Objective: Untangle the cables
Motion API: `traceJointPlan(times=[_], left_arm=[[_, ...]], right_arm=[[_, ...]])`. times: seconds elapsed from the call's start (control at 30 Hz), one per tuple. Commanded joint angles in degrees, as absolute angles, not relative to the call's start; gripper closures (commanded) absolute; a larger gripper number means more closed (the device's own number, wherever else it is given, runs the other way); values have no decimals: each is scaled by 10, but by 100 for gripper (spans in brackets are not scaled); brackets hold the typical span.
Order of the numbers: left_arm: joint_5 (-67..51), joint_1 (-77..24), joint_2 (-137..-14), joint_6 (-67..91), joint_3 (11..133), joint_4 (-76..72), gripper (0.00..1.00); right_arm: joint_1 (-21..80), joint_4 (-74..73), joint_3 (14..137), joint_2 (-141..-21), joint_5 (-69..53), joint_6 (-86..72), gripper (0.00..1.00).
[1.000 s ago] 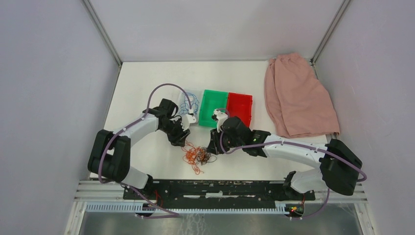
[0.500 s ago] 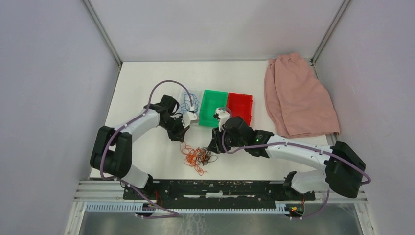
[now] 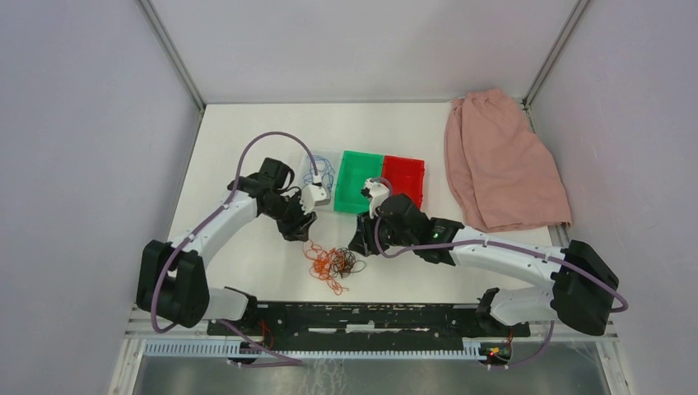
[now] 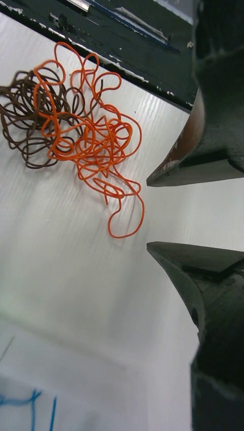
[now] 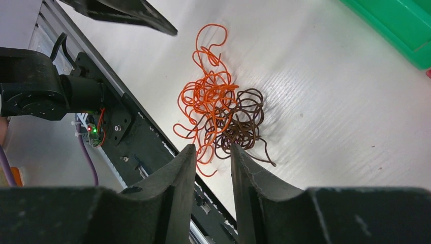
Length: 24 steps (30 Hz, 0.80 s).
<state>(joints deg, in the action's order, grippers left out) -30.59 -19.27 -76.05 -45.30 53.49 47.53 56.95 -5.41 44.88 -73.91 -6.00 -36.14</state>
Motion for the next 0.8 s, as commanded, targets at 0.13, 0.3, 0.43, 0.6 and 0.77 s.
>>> traceJointPlan(times=[0.13, 0.3, 0.43, 0.6, 0.77], left_arm=[[-269, -195, -824, -305, 501, 404, 44], [-254, -195, -842, -302, 494, 386, 47], [-245, -195, -867, -307, 483, 375, 50], [-235, -195, -884, -314, 474, 354, 54], [-259, -195, -901, -307, 479, 348, 61]], right_arm=[[569, -35, 460, -698, -37, -363, 62], [569, -28, 457, -701, -39, -368, 62], [569, -26, 457, -700, -40, -368, 63], [569, -27, 455, -698, -39, -369, 65], [569, -25, 453, -700, -36, -372, 67]])
